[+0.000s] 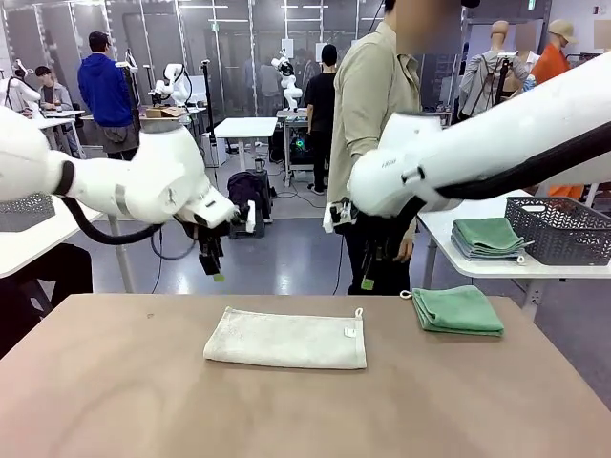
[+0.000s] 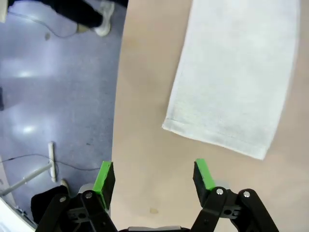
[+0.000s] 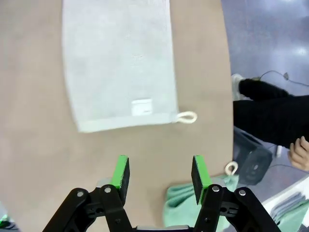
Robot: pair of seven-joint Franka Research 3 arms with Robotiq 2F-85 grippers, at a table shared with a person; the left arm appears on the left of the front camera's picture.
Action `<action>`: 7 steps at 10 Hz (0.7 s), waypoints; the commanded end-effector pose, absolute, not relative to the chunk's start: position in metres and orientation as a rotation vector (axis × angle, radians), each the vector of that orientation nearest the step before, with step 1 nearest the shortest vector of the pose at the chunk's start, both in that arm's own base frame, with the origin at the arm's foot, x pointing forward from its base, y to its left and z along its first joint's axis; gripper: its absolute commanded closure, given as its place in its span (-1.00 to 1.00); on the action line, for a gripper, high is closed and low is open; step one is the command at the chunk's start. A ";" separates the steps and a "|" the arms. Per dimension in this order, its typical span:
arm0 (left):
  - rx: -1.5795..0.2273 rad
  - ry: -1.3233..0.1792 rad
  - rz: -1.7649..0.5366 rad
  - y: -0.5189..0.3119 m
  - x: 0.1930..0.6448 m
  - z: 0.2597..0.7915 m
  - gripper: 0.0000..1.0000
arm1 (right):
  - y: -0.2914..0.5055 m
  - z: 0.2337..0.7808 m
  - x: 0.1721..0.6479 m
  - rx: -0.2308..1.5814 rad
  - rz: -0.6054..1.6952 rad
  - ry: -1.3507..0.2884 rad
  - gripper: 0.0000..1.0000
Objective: Fold the towels and place them in the basket.
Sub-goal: When a person lays out a Towel with hook on the table, fold it in half twice.
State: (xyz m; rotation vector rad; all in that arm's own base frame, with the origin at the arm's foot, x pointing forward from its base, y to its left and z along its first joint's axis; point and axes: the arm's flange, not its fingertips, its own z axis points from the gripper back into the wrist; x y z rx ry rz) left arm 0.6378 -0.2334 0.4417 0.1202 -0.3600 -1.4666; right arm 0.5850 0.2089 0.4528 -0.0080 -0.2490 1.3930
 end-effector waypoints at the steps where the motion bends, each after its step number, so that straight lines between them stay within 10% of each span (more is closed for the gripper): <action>1: 0.001 -0.311 -1.521 -0.198 0.598 0.496 -0.64 | 0.194 0.502 0.532 0.047 1.272 -0.222 -0.32; 4: -0.061 -0.328 -1.533 -0.153 0.563 0.541 -0.64 | 0.178 0.549 0.472 0.059 1.124 -0.285 -0.32; 5: -0.092 -0.363 -1.527 -0.134 0.551 0.549 -1.00 | 0.171 0.555 0.458 0.087 1.073 -0.310 -0.66; 7: -0.184 -0.451 -1.516 -0.088 0.527 0.561 -1.00 | 0.161 0.556 0.435 0.181 0.986 -0.309 -0.98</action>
